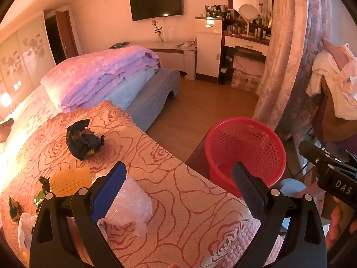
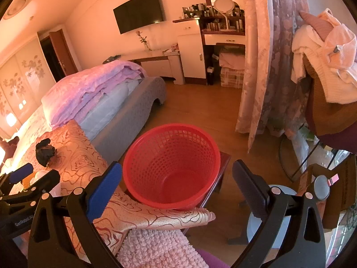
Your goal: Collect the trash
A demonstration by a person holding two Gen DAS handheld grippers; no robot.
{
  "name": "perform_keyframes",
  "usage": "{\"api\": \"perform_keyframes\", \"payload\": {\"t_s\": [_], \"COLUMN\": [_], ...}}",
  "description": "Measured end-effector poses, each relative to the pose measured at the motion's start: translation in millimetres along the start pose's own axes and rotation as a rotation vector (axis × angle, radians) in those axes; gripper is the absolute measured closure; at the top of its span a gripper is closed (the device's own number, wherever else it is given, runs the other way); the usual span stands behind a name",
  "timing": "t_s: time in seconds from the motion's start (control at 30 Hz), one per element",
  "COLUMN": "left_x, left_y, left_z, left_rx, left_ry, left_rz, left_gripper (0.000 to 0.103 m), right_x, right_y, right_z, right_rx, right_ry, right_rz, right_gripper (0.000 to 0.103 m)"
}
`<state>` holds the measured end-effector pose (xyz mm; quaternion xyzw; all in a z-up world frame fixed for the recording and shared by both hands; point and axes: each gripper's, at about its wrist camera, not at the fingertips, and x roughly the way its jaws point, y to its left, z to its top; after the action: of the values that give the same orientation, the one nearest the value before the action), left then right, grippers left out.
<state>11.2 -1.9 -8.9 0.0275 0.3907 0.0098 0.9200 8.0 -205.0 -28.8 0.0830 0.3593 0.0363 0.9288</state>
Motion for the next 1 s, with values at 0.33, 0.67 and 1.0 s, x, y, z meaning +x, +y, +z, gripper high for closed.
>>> {"api": "perform_keyframes", "payload": {"t_s": [0.33, 0.67, 1.0], "left_x": [1.4, -17.6, -42.7], "left_y": [8.3, 55.7, 142.2], "left_z": [-4.4, -20.9, -44.2], "left_rx": [-0.028, -0.159, -0.339], "left_ry": [0.012, 0.008, 0.012], "left_rz": [-0.001, 0.05, 0.198], "left_gripper": [0.011, 0.011, 0.011], "right_x": [9.1, 28.3, 40.7], "right_y": [2.3, 39.6, 100.1], "right_z": [3.8, -8.6, -14.2], "right_rx": [-0.014, -0.089, -0.271], "right_ry": [0.035, 0.112, 0.178], "right_rz": [0.011, 0.091, 0.252], "right_gripper": [0.007, 0.007, 0.007]}}
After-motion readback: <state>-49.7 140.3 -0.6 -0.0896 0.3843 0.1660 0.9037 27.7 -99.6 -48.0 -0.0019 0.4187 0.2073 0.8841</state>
